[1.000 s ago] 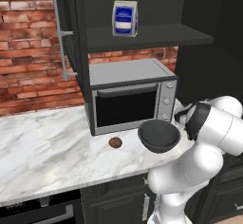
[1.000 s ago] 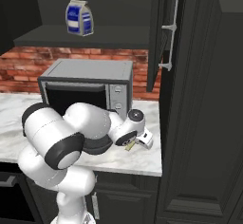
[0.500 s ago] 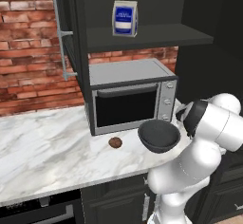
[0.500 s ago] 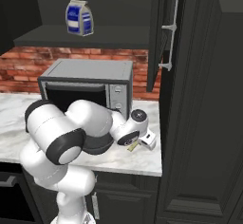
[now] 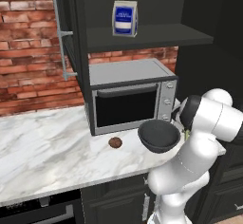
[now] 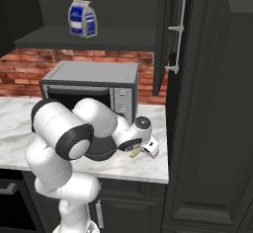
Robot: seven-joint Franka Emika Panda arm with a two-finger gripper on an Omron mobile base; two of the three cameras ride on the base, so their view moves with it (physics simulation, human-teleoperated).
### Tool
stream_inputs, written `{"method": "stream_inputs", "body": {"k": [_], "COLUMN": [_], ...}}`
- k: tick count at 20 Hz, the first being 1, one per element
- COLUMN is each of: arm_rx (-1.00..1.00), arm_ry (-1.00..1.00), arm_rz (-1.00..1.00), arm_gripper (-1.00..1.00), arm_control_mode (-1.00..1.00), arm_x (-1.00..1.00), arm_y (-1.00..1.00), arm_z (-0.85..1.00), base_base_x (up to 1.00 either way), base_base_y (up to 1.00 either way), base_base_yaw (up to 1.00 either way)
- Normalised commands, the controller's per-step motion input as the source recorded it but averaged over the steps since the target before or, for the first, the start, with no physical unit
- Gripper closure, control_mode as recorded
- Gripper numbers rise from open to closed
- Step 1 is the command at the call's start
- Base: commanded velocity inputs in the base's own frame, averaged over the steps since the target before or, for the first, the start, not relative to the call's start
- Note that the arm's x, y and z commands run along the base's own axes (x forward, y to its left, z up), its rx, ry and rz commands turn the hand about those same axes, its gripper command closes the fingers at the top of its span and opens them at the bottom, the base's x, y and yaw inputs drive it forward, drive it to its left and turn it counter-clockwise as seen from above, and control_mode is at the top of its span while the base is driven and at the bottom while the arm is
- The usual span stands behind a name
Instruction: Pick the egg and butter from the fridge and place them by the bowl for mixing.
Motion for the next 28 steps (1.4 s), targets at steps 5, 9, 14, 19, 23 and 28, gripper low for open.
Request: {"method": "stream_inputs", "body": {"k": [5, 9, 14, 19, 23, 28], "arm_rx": [0.04, 0.00, 0.00, 0.00, 0.00, 0.00], "arm_ry": [0.00, 0.00, 0.01, 0.00, 0.00, 0.01], "arm_rz": [-0.02, -0.04, -0.03, -0.01, 0.00, -0.02], "arm_gripper": [1.00, 1.00, -1.00, -1.00, -1.00, -1.00], "arm_control_mode": [-1.00, -1.00, -1.00, -1.00, -1.00, -1.00], "arm_x": [0.08, 0.07, 0.00, -0.04, -0.13, -0.11], "arm_y": [0.05, 0.12, 0.18, 0.07, -0.01, -0.01], "arm_z": [-0.21, -0.24, -0.24, -0.06, 0.10, 0.30], "base_base_x": [0.00, 0.00, 0.00, 0.00, 0.00, 0.00], "base_base_y": [0.00, 0.00, 0.00, 0.00, 0.00, 0.00], "base_base_yaw": [0.00, 0.00, 0.00, 0.00, 0.00, 0.00]}}
